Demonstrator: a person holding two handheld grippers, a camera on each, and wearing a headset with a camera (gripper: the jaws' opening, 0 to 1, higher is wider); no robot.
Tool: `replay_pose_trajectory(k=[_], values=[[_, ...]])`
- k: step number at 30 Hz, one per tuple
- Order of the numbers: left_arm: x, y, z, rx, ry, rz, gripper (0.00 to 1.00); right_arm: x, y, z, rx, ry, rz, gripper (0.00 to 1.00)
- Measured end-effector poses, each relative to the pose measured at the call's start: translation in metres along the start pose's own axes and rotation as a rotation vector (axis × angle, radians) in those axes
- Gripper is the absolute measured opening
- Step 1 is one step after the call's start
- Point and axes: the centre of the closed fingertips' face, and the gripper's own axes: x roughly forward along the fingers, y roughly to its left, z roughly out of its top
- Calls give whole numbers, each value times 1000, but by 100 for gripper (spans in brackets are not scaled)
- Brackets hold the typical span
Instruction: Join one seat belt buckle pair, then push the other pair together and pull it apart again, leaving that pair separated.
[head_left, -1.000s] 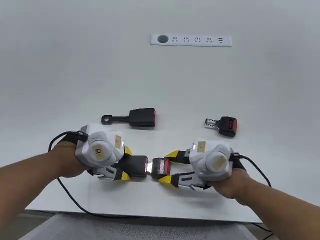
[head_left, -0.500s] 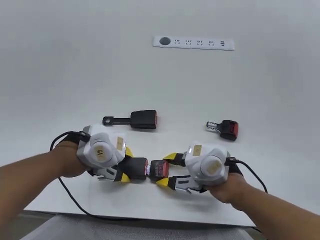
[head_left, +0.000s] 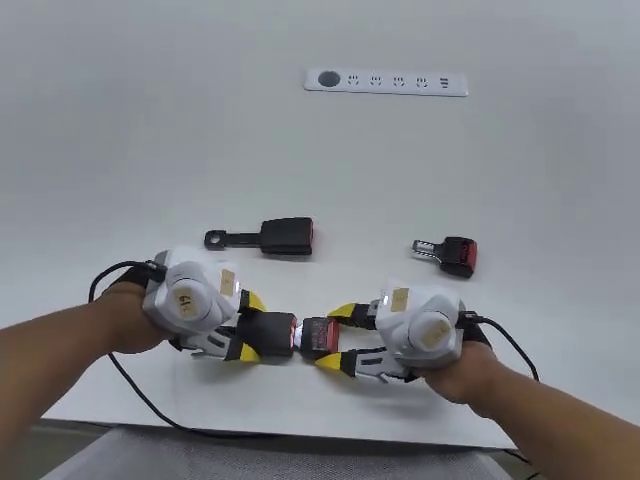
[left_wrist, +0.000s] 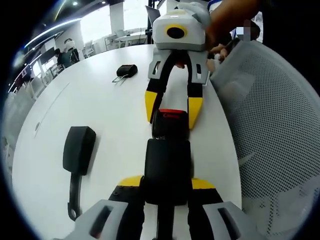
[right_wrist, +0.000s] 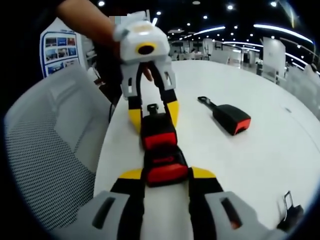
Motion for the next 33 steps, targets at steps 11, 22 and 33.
replay_pose_trajectory(k=[11, 22, 33], values=[[-1, 0, 1, -1, -36, -20, 33, -2, -1, 1, 24, -32, 3, 33], [-1, 0, 1, -9, -49, -19, 33, -3, -1, 3, 38, -56, 5, 33], [-1, 0, 2, -17, -55, -15, 33, -4, -1, 2, 54, -70, 1, 33]])
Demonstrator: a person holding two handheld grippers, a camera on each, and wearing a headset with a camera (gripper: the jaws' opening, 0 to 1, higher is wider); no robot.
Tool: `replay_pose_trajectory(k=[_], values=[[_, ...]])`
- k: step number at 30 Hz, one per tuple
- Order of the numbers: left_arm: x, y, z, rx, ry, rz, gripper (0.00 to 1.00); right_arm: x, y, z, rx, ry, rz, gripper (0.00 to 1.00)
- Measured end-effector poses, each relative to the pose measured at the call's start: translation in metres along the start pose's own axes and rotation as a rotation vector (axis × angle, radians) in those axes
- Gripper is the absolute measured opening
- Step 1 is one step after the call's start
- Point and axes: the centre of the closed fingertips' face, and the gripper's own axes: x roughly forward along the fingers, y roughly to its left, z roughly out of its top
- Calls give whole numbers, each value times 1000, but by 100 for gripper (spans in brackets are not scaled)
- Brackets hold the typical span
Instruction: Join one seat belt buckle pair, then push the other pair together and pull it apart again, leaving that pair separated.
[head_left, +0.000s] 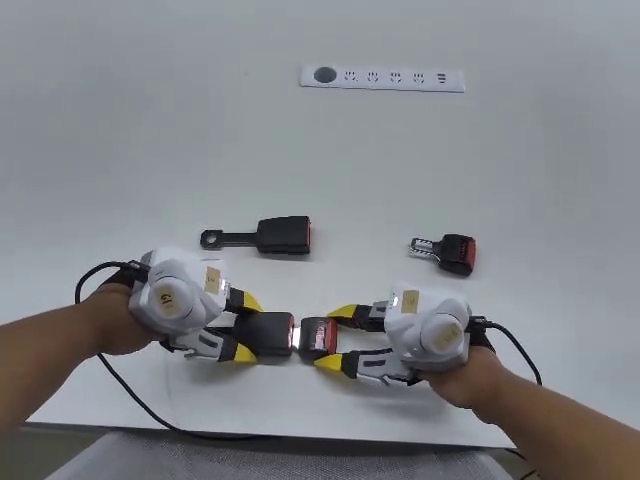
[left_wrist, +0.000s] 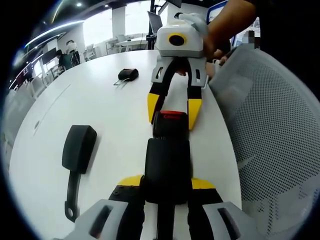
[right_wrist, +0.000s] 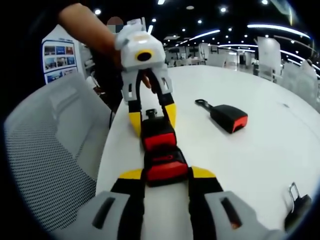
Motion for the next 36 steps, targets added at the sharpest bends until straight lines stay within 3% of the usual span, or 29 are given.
replay_pose_trajectory(k=[36], values=[[0, -1, -1, 0, 10, -6, 33, -1, 1, 0, 8, -2, 3, 33]])
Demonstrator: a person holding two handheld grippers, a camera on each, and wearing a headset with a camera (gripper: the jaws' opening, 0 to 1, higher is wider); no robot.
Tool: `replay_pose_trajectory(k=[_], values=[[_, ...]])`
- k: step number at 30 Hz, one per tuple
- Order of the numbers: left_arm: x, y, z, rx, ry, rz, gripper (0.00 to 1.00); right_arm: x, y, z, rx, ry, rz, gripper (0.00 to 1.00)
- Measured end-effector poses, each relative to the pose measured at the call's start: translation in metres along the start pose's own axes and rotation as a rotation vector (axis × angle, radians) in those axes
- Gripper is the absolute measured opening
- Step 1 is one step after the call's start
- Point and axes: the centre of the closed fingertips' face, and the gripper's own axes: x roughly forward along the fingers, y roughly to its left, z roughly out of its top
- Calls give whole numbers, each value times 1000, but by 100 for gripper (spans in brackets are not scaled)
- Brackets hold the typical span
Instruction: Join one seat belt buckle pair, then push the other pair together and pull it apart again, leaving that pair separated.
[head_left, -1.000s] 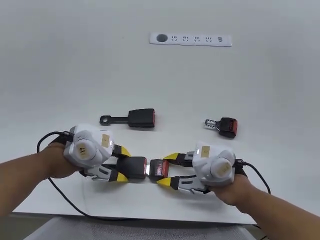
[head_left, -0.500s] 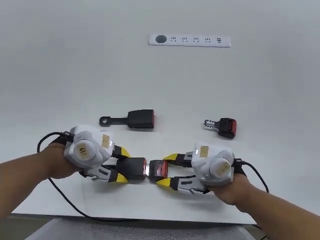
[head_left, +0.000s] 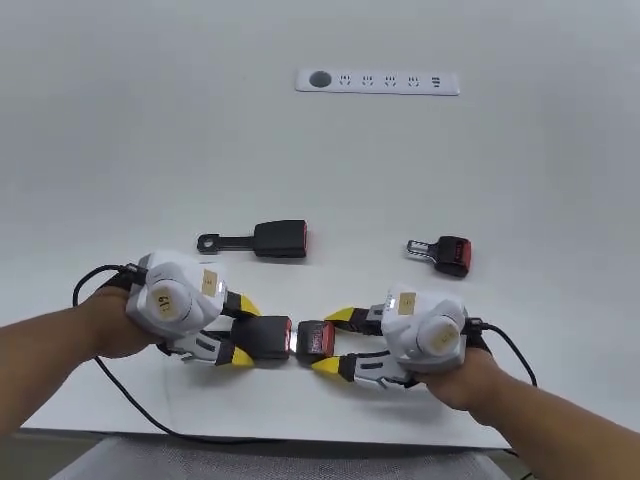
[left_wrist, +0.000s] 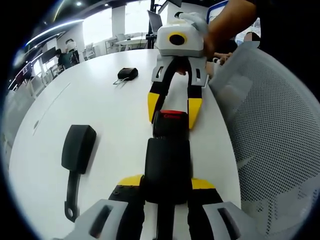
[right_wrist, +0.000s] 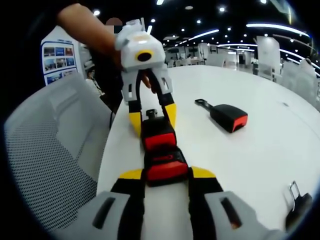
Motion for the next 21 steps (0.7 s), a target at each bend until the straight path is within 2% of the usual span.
replay_pose_trajectory(k=[10, 15, 17, 21], values=[[0, 0, 0, -1, 5, 2, 33, 0, 0, 0, 7, -7, -4, 33], [1, 0, 1, 1, 19, 15, 34, 1, 1, 0, 6, 2, -2, 34], [1, -1, 1, 25, 38, 22, 34, 1, 1, 1, 10, 1, 1, 34], [2, -1, 3, 14, 60, 22, 36, 1, 1, 1, -4, 29, -9, 36]])
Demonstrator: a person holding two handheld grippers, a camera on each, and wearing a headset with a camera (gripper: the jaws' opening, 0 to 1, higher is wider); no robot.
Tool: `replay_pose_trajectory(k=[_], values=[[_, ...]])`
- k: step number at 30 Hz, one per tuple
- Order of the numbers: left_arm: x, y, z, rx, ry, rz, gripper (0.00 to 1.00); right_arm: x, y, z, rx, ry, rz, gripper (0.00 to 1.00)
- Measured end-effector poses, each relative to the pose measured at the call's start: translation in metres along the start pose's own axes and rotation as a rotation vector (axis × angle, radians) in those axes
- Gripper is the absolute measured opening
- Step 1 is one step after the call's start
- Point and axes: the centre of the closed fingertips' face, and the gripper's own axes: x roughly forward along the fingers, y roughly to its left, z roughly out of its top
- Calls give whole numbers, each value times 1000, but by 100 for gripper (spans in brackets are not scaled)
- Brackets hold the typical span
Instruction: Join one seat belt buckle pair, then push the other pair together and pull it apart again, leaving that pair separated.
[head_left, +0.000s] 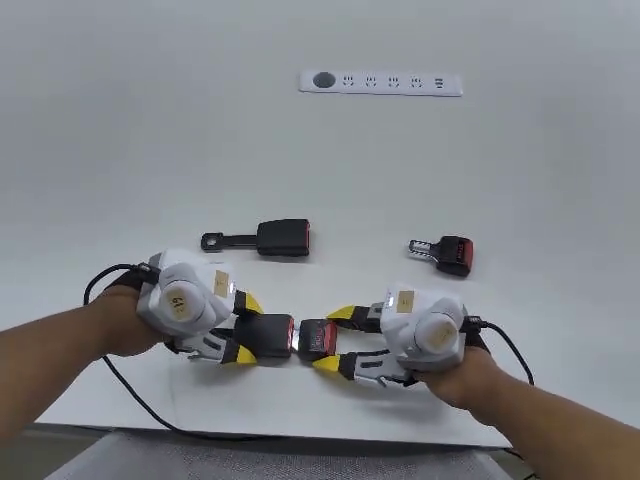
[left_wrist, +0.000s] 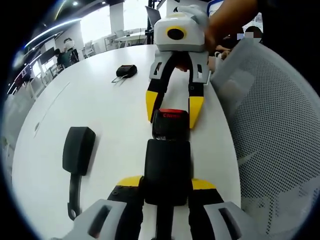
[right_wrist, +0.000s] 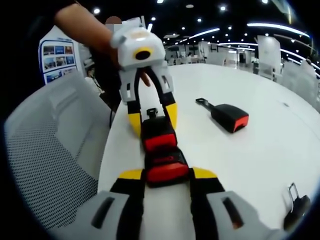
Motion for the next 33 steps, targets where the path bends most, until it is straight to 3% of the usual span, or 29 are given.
replay_pose_trajectory(k=[2, 3, 5, 7, 9, 11, 17, 20, 21, 25, 33], values=[[0, -8, 1, -50, 4, -40, 43, -2, -5, 1, 69, 10, -43, 46], [-2, -8, 1, -69, 11, -36, 46, -4, -8, 5, 132, -6, -65, 61], [-7, -5, 7, -35, 6, -2, 49, -7, -12, 10, 158, -27, -88, 81], [-14, -6, 18, -78, -54, 21, 58, -17, -14, 15, 86, -47, -107, 81], [-22, -3, 23, -91, -82, 47, 68, -22, -11, 17, 96, -46, -101, 81], [-28, -2, 23, -87, -76, 66, 69, -30, -13, 16, 59, -43, -118, 80], [-47, 6, 22, -64, -61, 107, 71, -52, -20, 19, 46, -63, -150, 77], [-59, 20, 16, -48, -39, 142, 71, -64, -27, 18, 53, -63, -164, 77], [-62, 23, 14, -48, -26, 147, 71, -70, -35, 18, 33, -66, -191, 78], [-74, 38, 13, -53, -29, 172, 71, -87, -51, 11, 40, -42, -212, 78], [-95, 68, 30, -48, -40, 256, 70, -117, -83, 3, 38, -26, -265, 76]])
